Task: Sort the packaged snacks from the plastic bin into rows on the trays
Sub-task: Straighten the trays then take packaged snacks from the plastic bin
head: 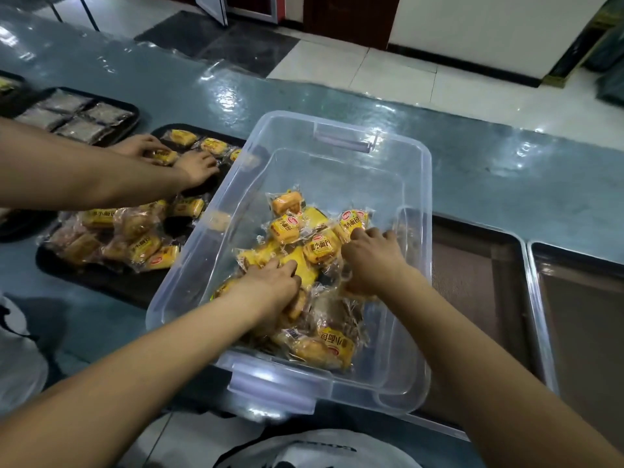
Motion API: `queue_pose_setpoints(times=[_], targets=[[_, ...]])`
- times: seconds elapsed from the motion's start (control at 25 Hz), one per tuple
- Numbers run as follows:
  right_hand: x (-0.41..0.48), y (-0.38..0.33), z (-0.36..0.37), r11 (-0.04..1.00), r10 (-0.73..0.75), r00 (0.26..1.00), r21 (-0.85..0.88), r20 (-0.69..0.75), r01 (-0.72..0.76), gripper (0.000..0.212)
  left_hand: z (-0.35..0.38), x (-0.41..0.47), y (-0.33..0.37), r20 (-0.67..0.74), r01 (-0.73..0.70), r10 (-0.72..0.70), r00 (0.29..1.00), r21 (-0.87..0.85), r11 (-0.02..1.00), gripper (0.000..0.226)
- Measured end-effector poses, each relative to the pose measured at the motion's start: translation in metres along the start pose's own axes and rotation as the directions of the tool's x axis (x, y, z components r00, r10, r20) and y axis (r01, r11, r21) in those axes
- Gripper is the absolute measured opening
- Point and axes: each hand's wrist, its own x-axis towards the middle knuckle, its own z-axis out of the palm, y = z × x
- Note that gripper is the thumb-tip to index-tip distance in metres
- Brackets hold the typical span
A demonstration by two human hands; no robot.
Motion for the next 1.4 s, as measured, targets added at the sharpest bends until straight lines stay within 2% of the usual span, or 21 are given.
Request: queue_pose_setpoints(times=[0.08,0.2,0.28,0.36,0.44,0.52,0.72,0.84,0.92,1.0,1.12,1.2,1.32,1.4], targets=[[0.016,0.007,0.001,1.000,0.021,0.998,0.017,0.053,-0.022,0.054,0.001,-0.002,-0.003,-0.055,-0.010,0.010,0.998,-0.004,1.000,0.078],[0.032,0.006,0.009,0.982,0.026,0.972,0.178,0.236,-0.069,0.101,0.002,-0.004,-0.007,-0.144,-0.031,0.023,0.989,-0.052,0.998,0.071],[0.036,0.002,0.013,0.980,0.007,0.956,0.186,0.293,-0.065,0.115,0.005,-0.005,-0.010,-0.172,-0.040,0.025,0.985,-0.086,0.995,0.069],[0.038,-0.001,0.016,0.984,-0.020,0.957,0.175,0.288,-0.033,0.104,0.007,-0.005,-0.014,-0.208,-0.064,0.039,0.977,-0.114,0.991,0.069],[0.043,0.001,0.020,0.976,-0.047,0.957,0.217,0.287,-0.017,0.078,0.005,-0.007,-0.017,-0.276,-0.097,0.054,0.960,-0.143,0.985,0.073],[0.046,0.001,0.022,0.962,-0.062,0.944,0.270,0.326,-0.030,0.062,-0.001,-0.009,-0.016,-0.315,-0.131,0.077,0.946,-0.154,0.979,0.079],[0.045,0.004,0.014,0.957,-0.048,0.955,0.287,0.293,-0.039,0.054,-0.022,-0.024,-0.022,-0.328,-0.152,0.055,0.943,-0.279,0.948,0.067],[0.038,0.014,-0.001,0.940,-0.039,0.971,0.338,0.236,-0.045,0.047,-0.033,-0.030,-0.038,-0.368,-0.105,-0.045,0.929,-0.378,0.920,0.059],[0.037,0.017,-0.009,0.937,-0.036,0.982,0.349,0.186,-0.032,0.043,-0.039,-0.024,-0.049,-0.381,-0.026,-0.145,0.913,-0.410,0.911,0.059],[0.041,0.013,-0.011,0.925,-0.031,0.984,0.378,0.175,-0.038,0.051,-0.044,-0.008,-0.054,-0.350,0.045,-0.204,0.914,-0.413,0.910,0.057],[0.050,0.003,-0.003,0.897,-0.038,0.972,0.436,0.233,-0.069,0.093,-0.049,0.028,-0.049,-0.310,0.099,-0.223,0.924,-0.369,0.924,0.045],[0.059,-0.001,0.003,0.883,-0.031,0.965,0.459,0.262,-0.097,0.112,-0.049,0.053,-0.047,-0.229,0.145,-0.244,0.942,-0.379,0.914,0.053],[0.071,-0.004,0.014,0.906,-0.019,0.950,0.408,0.311,-0.116,0.123,-0.039,0.083,-0.051,-0.033,0.204,-0.242,0.970,-0.433,0.878,0.074],[0.073,-0.007,0.021,0.923,0.005,0.944,0.363,0.329,-0.131,0.120,-0.029,0.093,-0.050,0.023,0.206,-0.222,0.975,-0.475,0.856,0.081]])
